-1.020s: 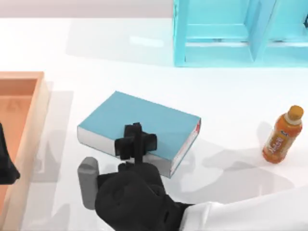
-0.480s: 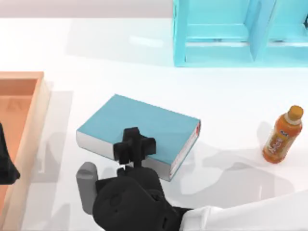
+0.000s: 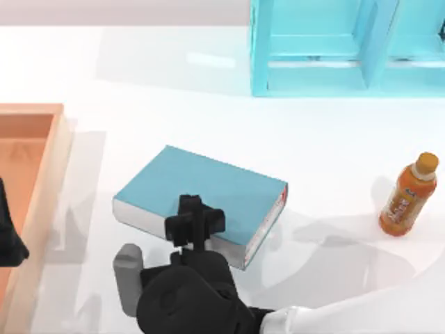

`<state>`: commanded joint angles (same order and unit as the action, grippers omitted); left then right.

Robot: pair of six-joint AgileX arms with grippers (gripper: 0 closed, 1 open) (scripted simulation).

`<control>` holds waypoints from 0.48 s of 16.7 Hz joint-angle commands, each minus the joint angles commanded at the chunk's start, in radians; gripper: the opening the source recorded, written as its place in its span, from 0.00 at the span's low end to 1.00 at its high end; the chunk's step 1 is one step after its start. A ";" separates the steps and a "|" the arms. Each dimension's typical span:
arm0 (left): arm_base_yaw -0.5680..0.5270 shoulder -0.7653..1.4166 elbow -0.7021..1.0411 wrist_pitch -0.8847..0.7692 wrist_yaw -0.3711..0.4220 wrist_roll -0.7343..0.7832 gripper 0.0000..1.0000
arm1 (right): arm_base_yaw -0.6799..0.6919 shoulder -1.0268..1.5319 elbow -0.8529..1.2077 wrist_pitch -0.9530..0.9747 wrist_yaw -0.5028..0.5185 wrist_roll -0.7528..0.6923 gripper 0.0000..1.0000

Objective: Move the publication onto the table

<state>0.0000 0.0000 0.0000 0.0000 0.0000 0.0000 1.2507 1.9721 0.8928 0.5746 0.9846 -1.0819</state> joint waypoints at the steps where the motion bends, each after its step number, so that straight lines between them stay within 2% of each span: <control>1: 0.000 0.000 0.000 0.000 0.000 0.000 1.00 | 0.000 0.016 -0.005 0.021 0.000 0.000 0.00; 6: 0.000 0.000 0.000 0.000 0.000 0.000 1.00 | 0.000 0.034 -0.011 0.044 0.000 0.000 0.00; 8: 0.000 0.000 0.000 0.000 0.000 0.000 1.00 | 0.000 0.034 -0.011 0.044 0.000 0.000 0.15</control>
<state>0.0000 0.0000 0.0000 0.0000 0.0000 0.0000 1.2504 2.0057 0.8819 0.6186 0.9850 -1.0815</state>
